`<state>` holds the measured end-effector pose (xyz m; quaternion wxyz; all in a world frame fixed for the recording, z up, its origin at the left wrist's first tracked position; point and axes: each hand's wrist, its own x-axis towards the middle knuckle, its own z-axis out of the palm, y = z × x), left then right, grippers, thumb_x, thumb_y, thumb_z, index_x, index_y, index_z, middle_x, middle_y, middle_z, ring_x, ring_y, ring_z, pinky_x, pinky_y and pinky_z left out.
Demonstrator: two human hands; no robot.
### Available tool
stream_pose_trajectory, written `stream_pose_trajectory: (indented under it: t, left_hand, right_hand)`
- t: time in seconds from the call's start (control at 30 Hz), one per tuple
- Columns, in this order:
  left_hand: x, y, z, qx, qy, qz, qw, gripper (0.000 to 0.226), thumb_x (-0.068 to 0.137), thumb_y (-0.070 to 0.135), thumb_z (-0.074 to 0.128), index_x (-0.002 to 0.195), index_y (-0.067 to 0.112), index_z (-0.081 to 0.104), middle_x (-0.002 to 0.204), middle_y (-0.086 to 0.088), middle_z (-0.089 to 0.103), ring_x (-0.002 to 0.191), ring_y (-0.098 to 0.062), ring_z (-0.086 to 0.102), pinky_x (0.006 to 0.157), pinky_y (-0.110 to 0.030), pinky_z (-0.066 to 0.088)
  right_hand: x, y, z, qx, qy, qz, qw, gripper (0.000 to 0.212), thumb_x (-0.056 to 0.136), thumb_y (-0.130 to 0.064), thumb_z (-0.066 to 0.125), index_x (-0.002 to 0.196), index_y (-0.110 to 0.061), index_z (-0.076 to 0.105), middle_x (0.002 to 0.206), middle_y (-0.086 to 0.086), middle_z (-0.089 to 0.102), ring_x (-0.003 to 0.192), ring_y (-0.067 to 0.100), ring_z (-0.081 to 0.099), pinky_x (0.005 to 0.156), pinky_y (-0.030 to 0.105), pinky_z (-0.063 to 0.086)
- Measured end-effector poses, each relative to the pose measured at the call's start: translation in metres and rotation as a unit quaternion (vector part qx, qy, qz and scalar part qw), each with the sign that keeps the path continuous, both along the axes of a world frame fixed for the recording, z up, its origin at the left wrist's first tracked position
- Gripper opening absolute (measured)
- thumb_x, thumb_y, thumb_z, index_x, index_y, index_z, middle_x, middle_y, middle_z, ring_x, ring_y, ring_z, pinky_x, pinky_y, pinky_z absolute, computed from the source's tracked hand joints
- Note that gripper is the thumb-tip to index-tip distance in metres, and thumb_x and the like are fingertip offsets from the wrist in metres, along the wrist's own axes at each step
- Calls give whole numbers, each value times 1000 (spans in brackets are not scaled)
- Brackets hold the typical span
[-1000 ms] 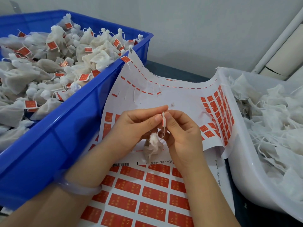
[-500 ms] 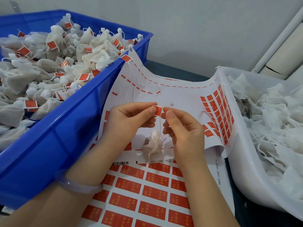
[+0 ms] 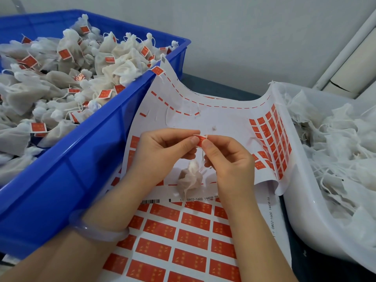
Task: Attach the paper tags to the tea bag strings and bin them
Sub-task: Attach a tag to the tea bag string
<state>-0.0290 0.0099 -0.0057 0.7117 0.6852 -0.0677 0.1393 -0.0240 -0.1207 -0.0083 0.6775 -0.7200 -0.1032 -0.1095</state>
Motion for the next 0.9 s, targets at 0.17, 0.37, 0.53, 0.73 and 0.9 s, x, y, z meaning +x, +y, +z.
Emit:
stream_pose_trajectory:
  t: [0.17,0.37,0.53,0.73,0.9]
  left_hand:
    - [0,0,0,7,-9,2,1000,19,69,28,61,87,27,68,74,18,71,68,-6,69,58,-11,51]
    - [1,0,-1,15,-13,3,1000,20,69,30,61,87,28,69,74,17,72,69,-7,69,59,-12,51]
    - [2,0,-3,20,-17,5,1000,18,69,31,62,86,31,68,74,19,71,69,-6,69,58,-11,51]
    - [3,-1,-5,35,-18,4,999,20,68,31,62,87,30,68,75,20,71,70,-5,69,59,-11,51]
    - [3,0,-5,30,-21,6,999,20,70,29,62,88,28,69,76,18,72,70,-7,69,59,-12,51]
  right_hand:
    - [1,0,-1,-6,-8,-4,1000,16,68,-44,61,80,-35,65,72,-19,67,70,1,63,59,9,49]
    - [2,0,-3,-10,-17,-9,1000,7,73,-38,63,79,-34,64,70,-21,66,68,0,63,58,8,48]
    - [2,-2,-5,-21,-23,-16,999,7,81,-29,65,78,-35,63,71,-22,66,69,-1,62,57,7,48]
    - [2,1,-9,-43,-41,-33,998,15,84,-25,64,76,-37,59,71,-30,63,75,-6,61,56,3,44]
    - [3,0,-6,-37,-36,-5,999,14,72,-46,59,84,-39,61,83,-24,66,81,-1,63,62,9,50]
